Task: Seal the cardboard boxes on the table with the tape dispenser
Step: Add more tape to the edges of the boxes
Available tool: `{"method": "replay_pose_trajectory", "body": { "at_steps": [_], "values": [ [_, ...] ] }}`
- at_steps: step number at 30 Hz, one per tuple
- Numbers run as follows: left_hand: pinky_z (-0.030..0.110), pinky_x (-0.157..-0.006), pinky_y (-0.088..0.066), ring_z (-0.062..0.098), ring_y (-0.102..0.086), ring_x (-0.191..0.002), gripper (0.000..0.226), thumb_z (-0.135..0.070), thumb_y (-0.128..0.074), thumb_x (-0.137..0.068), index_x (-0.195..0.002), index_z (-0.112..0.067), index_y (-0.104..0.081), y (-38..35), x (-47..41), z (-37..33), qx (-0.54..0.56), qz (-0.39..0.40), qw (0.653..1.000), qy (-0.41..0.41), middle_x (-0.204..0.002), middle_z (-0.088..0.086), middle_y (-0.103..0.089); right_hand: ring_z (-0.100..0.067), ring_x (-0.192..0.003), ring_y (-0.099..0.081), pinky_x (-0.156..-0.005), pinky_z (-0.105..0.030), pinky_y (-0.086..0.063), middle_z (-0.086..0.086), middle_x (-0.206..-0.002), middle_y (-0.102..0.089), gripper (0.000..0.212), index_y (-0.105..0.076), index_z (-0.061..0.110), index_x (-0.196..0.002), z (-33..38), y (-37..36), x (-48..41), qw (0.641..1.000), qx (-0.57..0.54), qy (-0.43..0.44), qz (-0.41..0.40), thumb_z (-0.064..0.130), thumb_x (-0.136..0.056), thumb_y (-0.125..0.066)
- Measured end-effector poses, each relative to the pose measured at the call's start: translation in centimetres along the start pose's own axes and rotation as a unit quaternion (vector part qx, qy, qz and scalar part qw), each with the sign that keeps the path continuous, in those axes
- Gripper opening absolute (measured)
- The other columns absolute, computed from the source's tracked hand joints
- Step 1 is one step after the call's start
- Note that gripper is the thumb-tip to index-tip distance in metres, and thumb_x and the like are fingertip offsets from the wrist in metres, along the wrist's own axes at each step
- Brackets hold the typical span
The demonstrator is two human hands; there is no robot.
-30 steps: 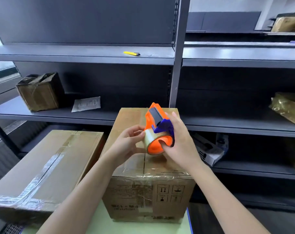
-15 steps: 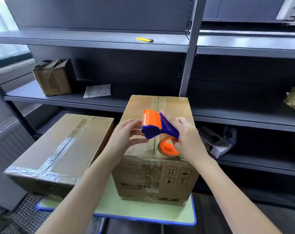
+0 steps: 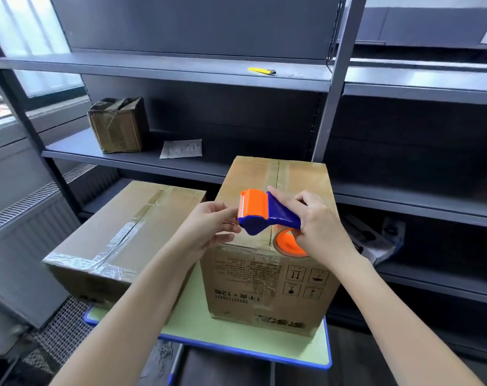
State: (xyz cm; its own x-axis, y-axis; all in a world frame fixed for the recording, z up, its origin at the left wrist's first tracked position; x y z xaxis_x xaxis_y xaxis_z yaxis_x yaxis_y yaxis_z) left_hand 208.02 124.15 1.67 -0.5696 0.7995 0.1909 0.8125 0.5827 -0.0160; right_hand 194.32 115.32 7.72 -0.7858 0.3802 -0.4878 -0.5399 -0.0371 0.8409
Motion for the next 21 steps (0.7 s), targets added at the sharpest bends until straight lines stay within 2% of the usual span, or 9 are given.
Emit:
{"method": "replay_pose_trajectory", "body": {
  "at_steps": [2, 4, 7, 9, 10, 12, 15, 18, 21],
  "values": [
    [0.019, -0.054, -0.048, 0.007, -0.048, -0.053, 0.014, -0.013, -0.054, -0.094, -0.085, -0.003, -0.058, 0.9, 0.3, 0.4, -0.011, 0.001, 1.000, 0.002, -0.064, 0.002, -0.059, -0.024, -0.080, -0.051, -0.065, -0.029, -0.040, -0.010, -0.089, -0.052, 0.079, -0.040, 0.026, -0.141, 1.2, -0.2, 0.2, 1.000, 0.017, 0.015, 0.012, -0.004, -0.074, -0.068],
    [0.019, -0.055, -0.045, 0.009, -0.043, -0.055, 0.017, -0.012, -0.053, -0.094, -0.078, -0.005, -0.056, 2.0, 0.7, 0.7, -0.027, 0.013, 1.000, 0.005, -0.058, -0.002, -0.057, -0.020, -0.084, -0.045, -0.067, -0.028, -0.035, -0.009, -0.094, -0.049, 0.075, -0.032, 0.030, -0.144, 2.3, -0.6, 0.2, 0.998, 0.040, 0.021, 0.037, 0.001, -0.082, -0.062],
    [0.024, -0.062, -0.049, 0.013, -0.048, -0.063, 0.018, -0.012, -0.056, -0.092, -0.075, -0.006, -0.056, 4.1, 1.3, 1.3, -0.038, 0.010, 0.999, 0.015, -0.065, 0.004, -0.057, -0.014, -0.090, -0.032, -0.073, -0.025, -0.031, -0.006, -0.101, -0.043, 0.071, -0.022, 0.035, -0.146, 3.7, -1.2, -0.1, 0.996, 0.041, 0.041, 0.072, 0.006, -0.089, -0.054],
    [0.030, -0.072, -0.051, 0.018, -0.049, -0.069, 0.018, -0.013, -0.057, -0.090, -0.074, -0.005, -0.055, 4.9, 1.5, 2.0, -0.035, 0.013, 0.999, 0.027, -0.071, 0.009, -0.057, -0.015, -0.091, -0.033, -0.074, -0.025, -0.030, -0.004, -0.101, -0.040, 0.070, -0.019, 0.037, -0.146, 4.8, -1.7, -0.3, 0.995, 0.038, 0.048, 0.081, 0.006, -0.092, -0.050],
    [0.030, -0.072, -0.051, 0.018, -0.049, -0.067, 0.018, -0.012, -0.057, -0.090, -0.074, -0.005, -0.055, 5.3, 1.6, 2.2, -0.036, 0.010, 0.999, 0.031, -0.070, 0.009, -0.056, -0.015, -0.091, -0.034, -0.075, -0.025, -0.030, -0.003, -0.100, -0.038, 0.069, -0.017, 0.038, -0.147, 5.1, -2.0, -0.3, 0.994, 0.039, 0.049, 0.087, 0.007, -0.093, -0.048],
    [0.023, -0.061, -0.050, 0.012, -0.049, -0.058, 0.017, -0.011, -0.057, -0.091, -0.075, -0.007, -0.054, 7.3, 1.7, 2.3, -0.047, -0.033, 0.998, 0.027, -0.060, 0.002, -0.056, -0.013, -0.092, -0.032, -0.077, -0.024, -0.033, 0.000, -0.099, -0.032, 0.069, -0.011, 0.042, -0.146, 4.7, -2.3, -0.2, 0.992, 0.057, 0.036, 0.104, 0.009, -0.095, -0.044],
    [0.015, -0.050, -0.049, 0.009, -0.046, -0.054, 0.014, -0.009, -0.057, -0.092, -0.078, -0.007, -0.055, 12.7, 2.0, 2.4, -0.041, -0.121, 0.992, 0.021, -0.062, 0.002, -0.053, -0.011, -0.092, -0.032, -0.079, -0.025, -0.038, 0.002, -0.098, -0.032, 0.072, -0.008, 0.047, -0.145, 1.8, -0.7, -0.1, 0.988, 0.099, -0.010, 0.114, 0.010, -0.095, -0.043],
    [0.015, -0.043, -0.044, 0.006, -0.042, -0.044, 0.015, -0.006, -0.058, -0.091, -0.076, -0.005, -0.056, 13.6, 1.3, 3.6, -0.016, -0.095, 0.995, 0.032, -0.060, 0.003, -0.050, -0.013, -0.098, -0.038, -0.082, -0.025, -0.039, 0.000, -0.103, -0.039, 0.069, -0.009, 0.046, -0.145, 0.4, -0.1, 0.0, 0.982, 0.136, -0.019, 0.128, 0.015, -0.095, -0.045],
    [0.019, -0.044, -0.036, 0.008, -0.033, -0.042, 0.010, -0.007, -0.056, -0.091, -0.082, -0.003, -0.054, 12.8, 0.1, 4.5, -0.014, -0.125, 0.992, 0.025, -0.059, 0.003, -0.039, -0.015, -0.098, -0.039, -0.079, -0.025, -0.036, -0.001, -0.105, -0.041, 0.065, -0.010, 0.044, -0.146, 0.7, -0.5, 0.0, 0.979, 0.161, -0.026, 0.125, 0.018, -0.097, -0.042]
  ]
}}
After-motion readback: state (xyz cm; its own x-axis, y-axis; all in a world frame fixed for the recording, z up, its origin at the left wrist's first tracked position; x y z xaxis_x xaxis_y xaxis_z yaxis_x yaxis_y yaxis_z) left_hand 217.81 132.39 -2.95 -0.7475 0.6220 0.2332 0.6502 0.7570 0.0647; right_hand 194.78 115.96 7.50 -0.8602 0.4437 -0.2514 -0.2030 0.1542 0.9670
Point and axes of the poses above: each hand's wrist, its own x-axis away from the middle knuckle, its own y-axis out of the back of the hand, z = x × y, the point moved 10 cm from there along -x, towards the middle knuckle
